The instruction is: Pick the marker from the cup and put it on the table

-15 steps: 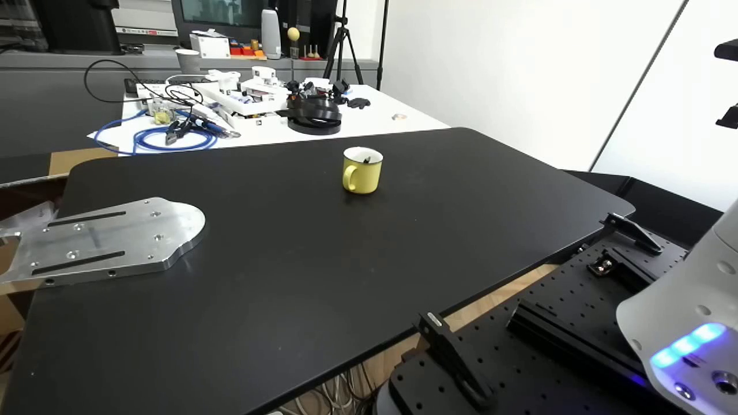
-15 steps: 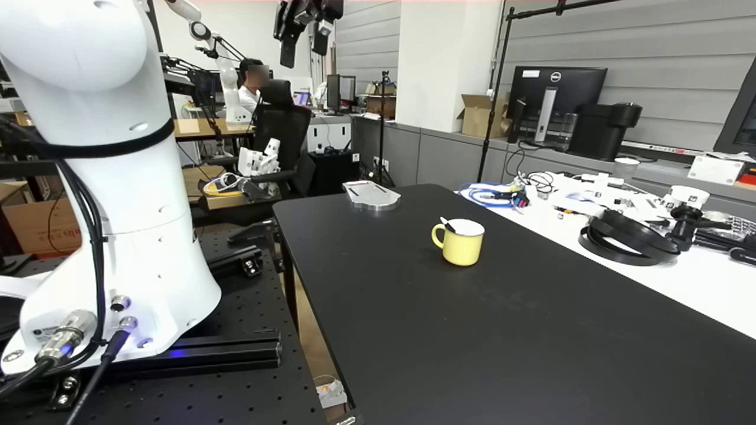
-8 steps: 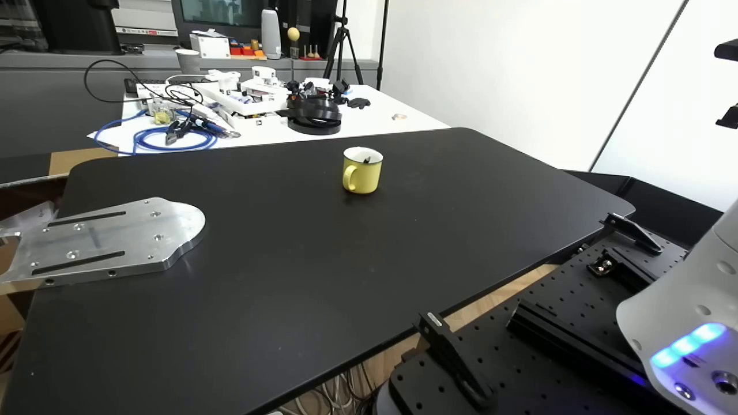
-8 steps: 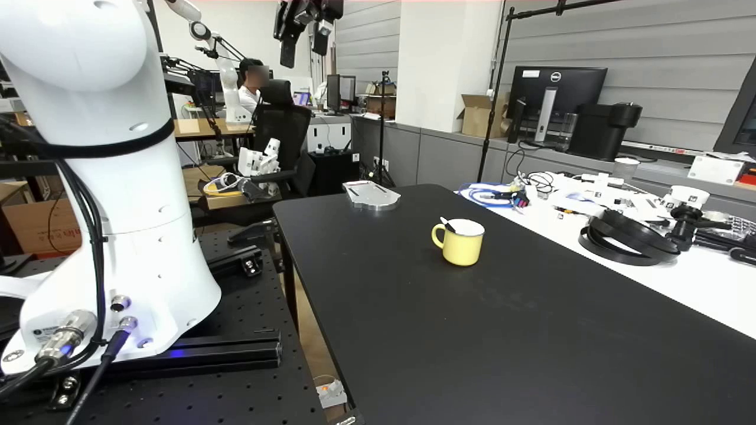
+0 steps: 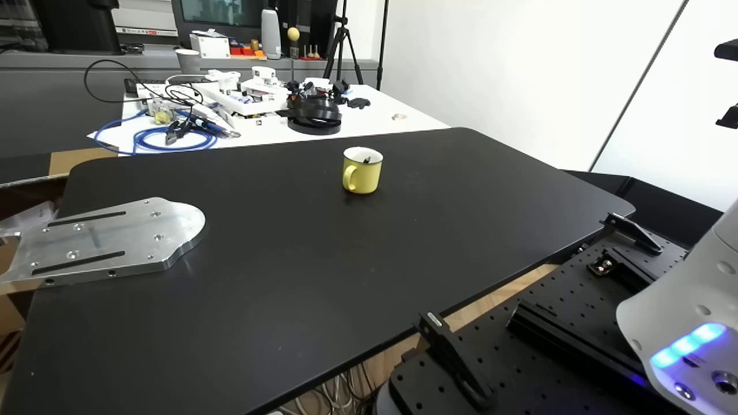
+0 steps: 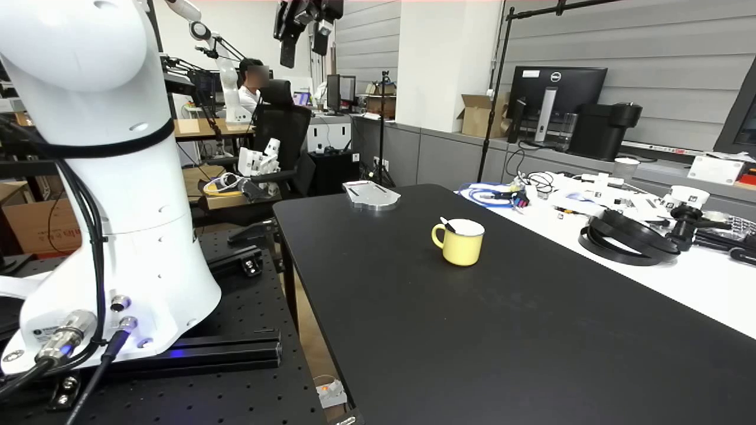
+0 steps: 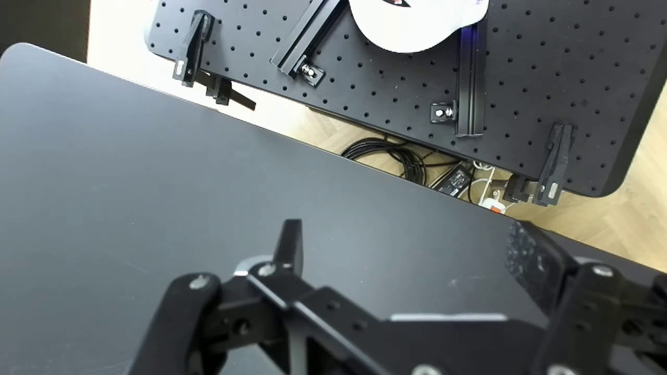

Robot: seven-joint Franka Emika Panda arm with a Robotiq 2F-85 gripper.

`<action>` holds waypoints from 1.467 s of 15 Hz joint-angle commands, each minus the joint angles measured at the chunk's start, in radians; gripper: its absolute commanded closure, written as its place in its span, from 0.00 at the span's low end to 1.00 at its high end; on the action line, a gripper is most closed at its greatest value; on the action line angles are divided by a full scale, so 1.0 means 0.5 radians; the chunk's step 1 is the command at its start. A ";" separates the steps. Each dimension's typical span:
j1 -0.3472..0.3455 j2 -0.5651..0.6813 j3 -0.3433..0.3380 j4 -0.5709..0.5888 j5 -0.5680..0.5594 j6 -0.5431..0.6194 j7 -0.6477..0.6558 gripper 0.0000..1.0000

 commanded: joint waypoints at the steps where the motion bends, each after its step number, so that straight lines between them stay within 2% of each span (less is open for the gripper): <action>1: 0.039 0.008 -0.030 0.006 -0.017 -0.007 0.023 0.00; 3: 0.023 0.065 -0.028 0.032 -0.042 0.021 0.022 0.00; 6: -0.033 0.301 -0.054 0.141 -0.096 0.128 0.018 0.00; 11: -0.128 0.835 -0.129 0.434 -0.243 0.363 -0.001 0.00; 17: -0.219 1.558 -0.219 1.040 -0.341 0.326 0.068 0.00; 22: -0.233 2.056 -0.325 1.589 -0.273 0.160 0.314 0.00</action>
